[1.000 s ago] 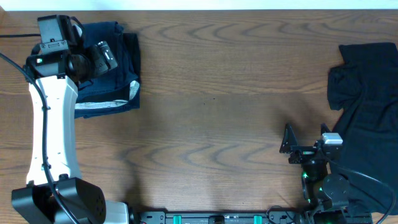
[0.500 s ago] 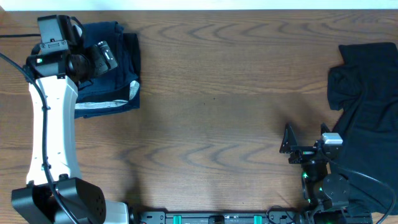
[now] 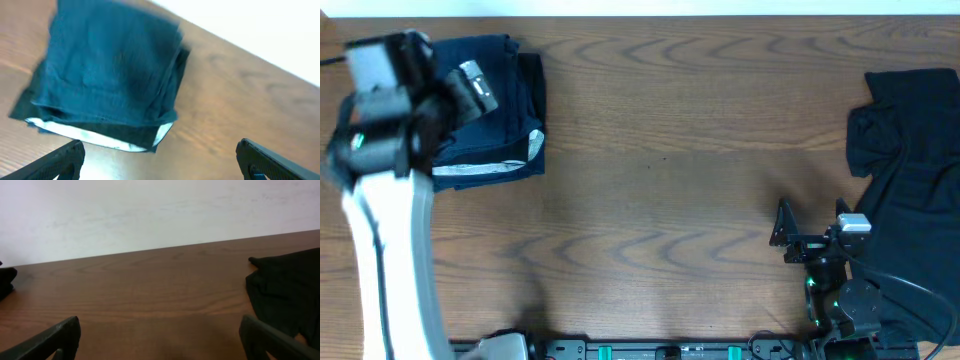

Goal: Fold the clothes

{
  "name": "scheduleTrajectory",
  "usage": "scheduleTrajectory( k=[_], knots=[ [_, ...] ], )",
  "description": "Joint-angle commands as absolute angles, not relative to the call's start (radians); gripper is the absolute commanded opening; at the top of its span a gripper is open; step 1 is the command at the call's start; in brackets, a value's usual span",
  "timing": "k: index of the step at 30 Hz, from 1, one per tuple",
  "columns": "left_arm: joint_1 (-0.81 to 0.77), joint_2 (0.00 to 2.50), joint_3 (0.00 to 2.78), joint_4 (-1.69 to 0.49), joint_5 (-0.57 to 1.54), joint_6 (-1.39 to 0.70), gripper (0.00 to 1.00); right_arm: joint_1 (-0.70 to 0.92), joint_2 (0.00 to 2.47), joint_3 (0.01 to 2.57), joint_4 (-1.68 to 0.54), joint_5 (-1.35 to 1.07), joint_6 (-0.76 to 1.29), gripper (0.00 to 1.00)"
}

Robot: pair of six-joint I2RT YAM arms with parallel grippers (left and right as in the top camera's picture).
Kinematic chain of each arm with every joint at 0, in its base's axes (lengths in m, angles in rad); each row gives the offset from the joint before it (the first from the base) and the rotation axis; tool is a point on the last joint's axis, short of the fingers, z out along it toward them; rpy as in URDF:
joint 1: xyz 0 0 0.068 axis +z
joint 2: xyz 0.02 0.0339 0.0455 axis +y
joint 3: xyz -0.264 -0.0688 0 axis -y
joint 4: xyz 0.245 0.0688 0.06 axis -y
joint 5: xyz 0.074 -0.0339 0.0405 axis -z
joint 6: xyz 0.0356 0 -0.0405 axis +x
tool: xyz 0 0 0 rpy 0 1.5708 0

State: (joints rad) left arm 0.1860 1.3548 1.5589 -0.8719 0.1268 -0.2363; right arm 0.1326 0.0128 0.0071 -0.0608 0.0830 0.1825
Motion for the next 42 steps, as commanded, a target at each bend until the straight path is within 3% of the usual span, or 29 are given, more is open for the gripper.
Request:
scheduleTrajectory(
  k=[1, 13, 23, 32, 42],
  knots=[
    [0.184, 1.219, 1.558, -0.875, 0.118, -0.234, 0.98, 0.129, 0.006, 0.005, -0.064, 0.098, 0.178, 0.99],
    [0.183, 0.709, 1.440, -0.875, 0.118, -0.234, 0.98, 0.129, 0.006, 0.005, -0.064, 0.097, 0.178, 0.99],
    [0.184, 0.329, 1.082, -0.942, 0.118, -0.231, 0.98, 0.129, 0.006, 0.005, -0.064, 0.098, 0.178, 0.99],
    [0.183, 0.151, 0.770, -1.013, 0.120, -0.250, 0.98, 0.129, 0.006, 0.005, -0.064, 0.098, 0.178, 0.99],
    [0.108, 0.030, 0.455, -0.670, 0.119, -0.249, 0.98, 0.129, 0.006, 0.005, -0.064, 0.098, 0.178, 0.99]
  ],
)
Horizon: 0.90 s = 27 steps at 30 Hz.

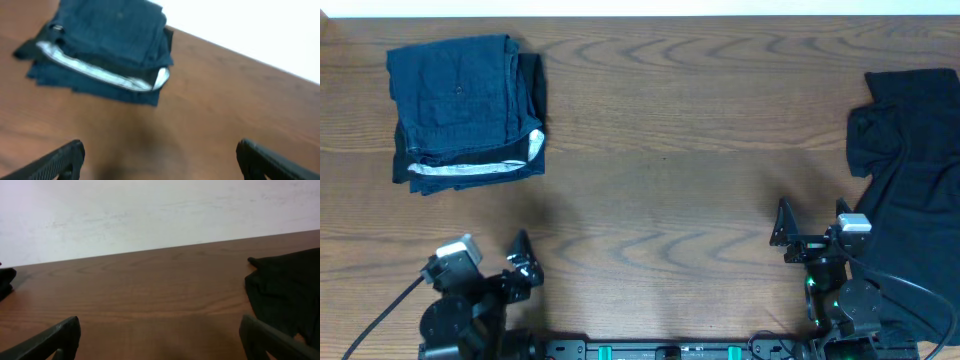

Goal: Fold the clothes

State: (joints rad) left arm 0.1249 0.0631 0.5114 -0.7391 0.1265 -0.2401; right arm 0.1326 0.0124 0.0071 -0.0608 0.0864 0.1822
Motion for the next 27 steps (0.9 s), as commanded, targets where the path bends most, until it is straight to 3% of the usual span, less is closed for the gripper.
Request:
scheduleTrajectory(
  k=[1, 14, 27],
  knots=[
    [0.104, 0.022, 0.427, -0.619, 0.119, -0.249, 0.98, 0.129, 0.006, 0.005, -0.064, 0.098, 0.178, 0.99],
    [0.091, 0.002, 0.088, -0.045, 0.121, -0.249, 0.98, 0.129, 0.006, 0.005, -0.064, 0.098, 0.178, 0.99],
    [0.023, 0.002, 0.004, -0.007, 0.118, -0.184, 0.98, 0.129, 0.006, 0.005, -0.064, 0.098, 0.178, 0.99]
  ],
)
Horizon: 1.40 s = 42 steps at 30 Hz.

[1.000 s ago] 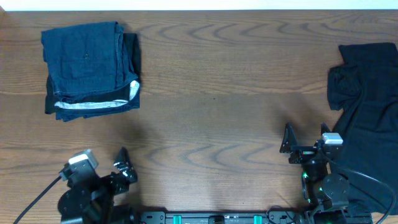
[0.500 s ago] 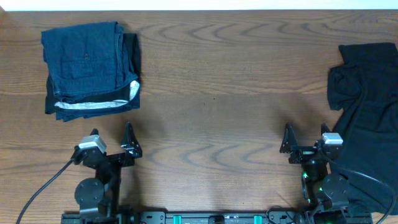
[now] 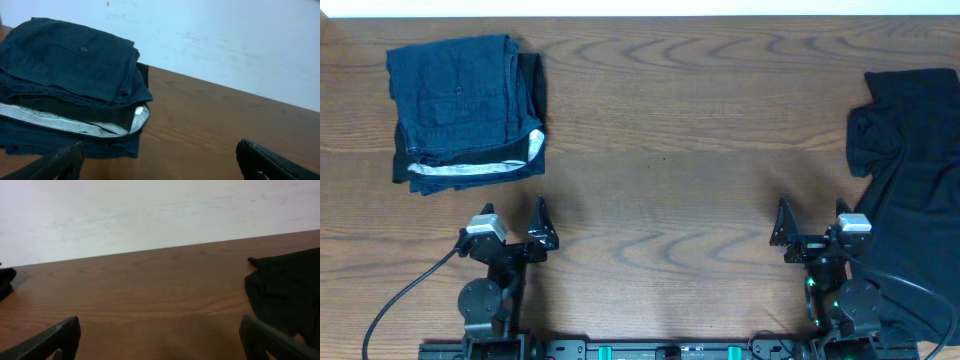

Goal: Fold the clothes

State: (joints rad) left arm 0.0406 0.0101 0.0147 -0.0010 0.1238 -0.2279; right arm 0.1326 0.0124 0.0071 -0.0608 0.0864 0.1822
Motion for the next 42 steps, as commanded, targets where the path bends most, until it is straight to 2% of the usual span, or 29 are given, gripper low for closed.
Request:
scheduleTrajectory(
  k=[1, 15, 42],
  knots=[
    [0.016, 0.002, 0.004, -0.007, 0.118, -0.168, 0.98, 0.129, 0.006, 0.005, -0.064, 0.098, 0.178, 0.99],
    [-0.050, 0.002, 0.004, -0.061, 0.118, 0.105, 0.98, 0.129, 0.006, 0.005, -0.064, 0.098, 0.178, 0.99],
    [-0.050, 0.004, 0.004, -0.060, 0.118, 0.104, 0.98, 0.129, 0.006, 0.005, -0.064, 0.098, 0.178, 0.99]
  ],
)
